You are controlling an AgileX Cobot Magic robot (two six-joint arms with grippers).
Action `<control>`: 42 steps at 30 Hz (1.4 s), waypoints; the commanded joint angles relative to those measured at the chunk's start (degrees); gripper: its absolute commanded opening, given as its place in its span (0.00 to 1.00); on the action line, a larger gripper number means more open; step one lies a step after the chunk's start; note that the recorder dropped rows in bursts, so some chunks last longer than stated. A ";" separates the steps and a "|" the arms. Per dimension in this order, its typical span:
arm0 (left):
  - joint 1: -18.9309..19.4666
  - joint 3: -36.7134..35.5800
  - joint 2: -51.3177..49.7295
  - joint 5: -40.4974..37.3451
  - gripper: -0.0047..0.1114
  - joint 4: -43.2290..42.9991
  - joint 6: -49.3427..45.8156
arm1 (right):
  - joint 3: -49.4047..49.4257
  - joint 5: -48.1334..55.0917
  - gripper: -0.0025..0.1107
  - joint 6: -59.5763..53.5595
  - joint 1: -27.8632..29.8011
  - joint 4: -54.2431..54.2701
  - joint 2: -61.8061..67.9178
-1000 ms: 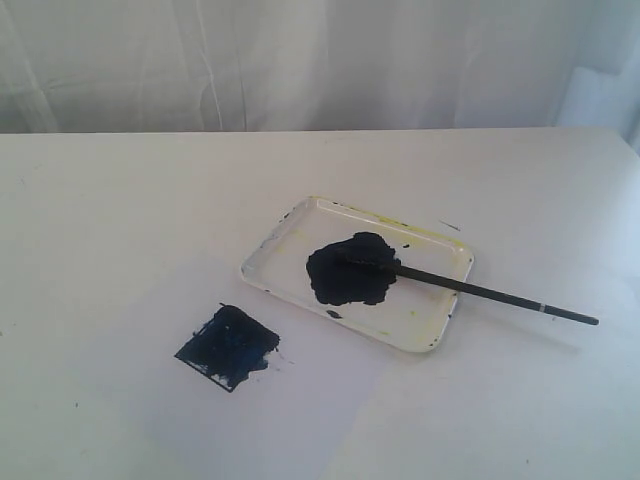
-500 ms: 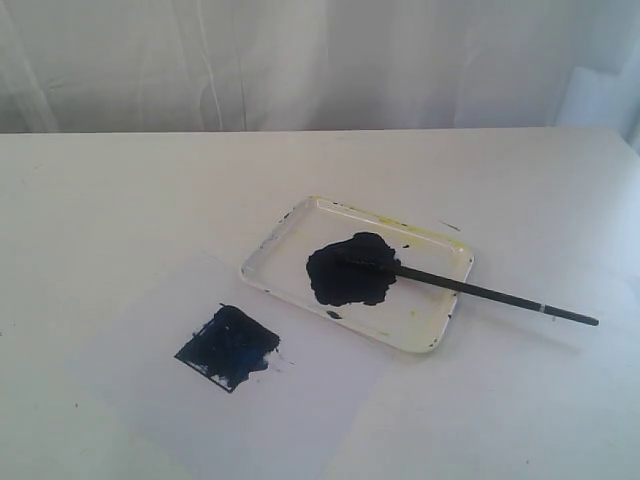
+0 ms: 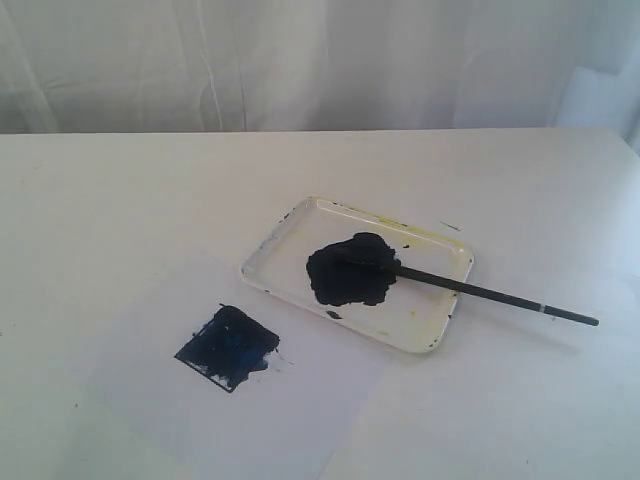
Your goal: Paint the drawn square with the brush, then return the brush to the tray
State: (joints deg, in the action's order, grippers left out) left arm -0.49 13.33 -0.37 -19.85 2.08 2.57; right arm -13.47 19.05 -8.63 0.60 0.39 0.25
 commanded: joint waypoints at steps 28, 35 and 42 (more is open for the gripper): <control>-0.32 -13.33 0.37 8.22 0.04 -3.24 -2.95 | 13.47 -5.55 0.02 2.88 -0.17 0.88 -0.25; -0.32 -13.33 0.37 8.22 0.04 -3.24 -2.95 | 13.47 -5.55 0.02 2.88 -0.17 0.88 -0.25; -0.32 -13.33 0.37 8.22 0.04 -3.24 -2.95 | 13.47 -5.55 0.02 2.88 -0.17 0.88 -0.25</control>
State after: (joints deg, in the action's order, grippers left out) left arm -0.49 0.23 -0.25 -11.45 -1.16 -0.69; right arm -0.28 13.67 -5.94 0.60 1.16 0.25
